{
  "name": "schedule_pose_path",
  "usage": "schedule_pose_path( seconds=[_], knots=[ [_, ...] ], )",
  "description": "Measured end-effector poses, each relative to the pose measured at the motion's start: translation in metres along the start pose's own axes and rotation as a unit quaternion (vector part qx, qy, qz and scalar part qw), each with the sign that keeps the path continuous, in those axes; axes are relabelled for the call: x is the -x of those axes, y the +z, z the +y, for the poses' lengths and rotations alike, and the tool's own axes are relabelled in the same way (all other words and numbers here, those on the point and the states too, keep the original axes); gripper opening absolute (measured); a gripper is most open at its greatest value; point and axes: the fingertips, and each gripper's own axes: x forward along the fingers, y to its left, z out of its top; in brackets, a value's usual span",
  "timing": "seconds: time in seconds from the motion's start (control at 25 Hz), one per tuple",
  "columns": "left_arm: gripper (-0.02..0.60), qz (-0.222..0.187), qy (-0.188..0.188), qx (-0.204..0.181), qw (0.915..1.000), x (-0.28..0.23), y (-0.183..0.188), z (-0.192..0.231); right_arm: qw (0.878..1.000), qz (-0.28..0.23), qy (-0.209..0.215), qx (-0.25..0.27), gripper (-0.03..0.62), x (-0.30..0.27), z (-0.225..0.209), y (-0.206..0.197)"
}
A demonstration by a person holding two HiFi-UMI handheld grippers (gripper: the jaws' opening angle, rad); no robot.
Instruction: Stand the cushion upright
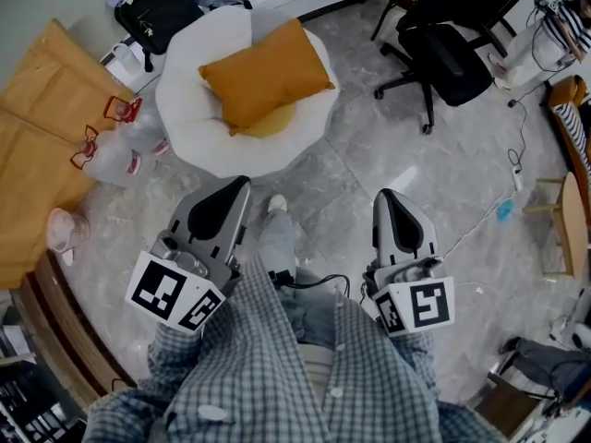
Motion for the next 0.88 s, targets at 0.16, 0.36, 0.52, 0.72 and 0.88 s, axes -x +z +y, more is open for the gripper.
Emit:
schedule_pose_path(
  seconds=[0.16, 0.36, 0.52, 0.72, 0.88],
  knots=[
    [0.006, 0.003, -0.009, 0.005, 0.9999, -0.031, 0.003, 0.023, 1.000, 0.005, -0.009, -0.001, 0.006, -0.029, -0.015, 0.002],
    [0.006, 0.008, -0.021, 0.004, 0.9997, -0.073, 0.017, 0.051, 1.000, 0.014, -0.016, 0.004, 0.006, -0.071, -0.036, 0.009],
    [0.006, 0.012, -0.025, 0.007, 0.9996, -0.102, 0.028, 0.080, 1.000, 0.022, -0.022, 0.001, 0.006, -0.107, -0.048, 0.014],
    [0.006, 0.013, -0.030, 0.011, 0.9994, -0.141, 0.040, 0.115, 0.999, 0.021, -0.027, 0.001, 0.006, -0.155, -0.064, 0.025],
    [0.006, 0.018, -0.027, 0.013, 0.9994, -0.163, 0.044, 0.145, 0.999, 0.026, -0.024, 0.007, 0.006, -0.194, -0.071, 0.029]
  ],
)
